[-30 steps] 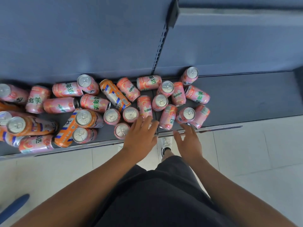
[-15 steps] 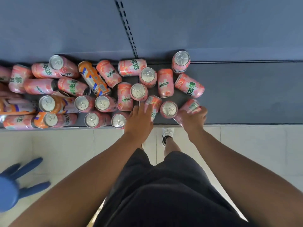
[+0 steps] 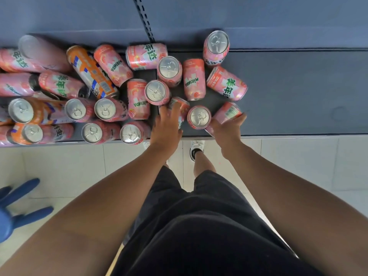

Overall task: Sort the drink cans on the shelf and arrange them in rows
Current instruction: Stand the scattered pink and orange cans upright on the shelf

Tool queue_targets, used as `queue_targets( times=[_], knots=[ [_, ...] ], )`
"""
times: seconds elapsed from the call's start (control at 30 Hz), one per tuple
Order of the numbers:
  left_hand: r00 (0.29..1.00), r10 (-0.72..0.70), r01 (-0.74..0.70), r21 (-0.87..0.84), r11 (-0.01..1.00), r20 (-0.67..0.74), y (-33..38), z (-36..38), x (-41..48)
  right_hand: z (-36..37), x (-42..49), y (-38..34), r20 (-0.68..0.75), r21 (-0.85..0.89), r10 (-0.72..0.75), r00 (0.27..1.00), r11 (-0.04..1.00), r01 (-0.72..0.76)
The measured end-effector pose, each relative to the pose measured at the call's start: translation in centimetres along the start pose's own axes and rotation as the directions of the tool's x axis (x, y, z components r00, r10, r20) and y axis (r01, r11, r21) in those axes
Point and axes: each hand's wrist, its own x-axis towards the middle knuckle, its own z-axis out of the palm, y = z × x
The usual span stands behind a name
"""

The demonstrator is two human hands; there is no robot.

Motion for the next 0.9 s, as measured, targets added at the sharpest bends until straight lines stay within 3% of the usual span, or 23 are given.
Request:
queue_targets(
  times=[0.13, 0.27, 0.47, 0.7, 0.9],
  knots=[
    [1.0, -0.001, 0.002, -0.053, 0.999, 0.013, -0.1, -1.3, -0.2, -1.4, -0.6, -0.4, 0.009, -0.15, -0.079, 0.997, 0.986, 0.08],
    [0.999, -0.016, 0.015, 0.029, 0.999, 0.028, 0.1, -2.9, -0.7, -2.5, -2.4, -0.9, 0.002, -0.398, -0.196, 0.981, 0.899, 0.18],
    [0.999, -0.032, 0.03, 0.07, 0.997, 0.036, 1.3, -4.7, -1.4, -3.6, -2.9, -0.7, 0.046, -0.44, -0.291, 0.956, 0.853, 0.281],
    [0.998, 0.033, -0.044, 0.201, 0.979, 0.06, 1.9, -4.9, -2.2, -4.4, -3.4, -2.0, 0.055, -0.631, -0.543, 0.838, 0.632, 0.451],
    [0.994, 0.039, -0.047, 0.074, 0.996, 0.106, 2.4, -5.4, -1.7, -4.4, -3.3, -2.7, 0.175, -0.668, -0.588, 0.79, 0.519, 0.534]
  ],
)
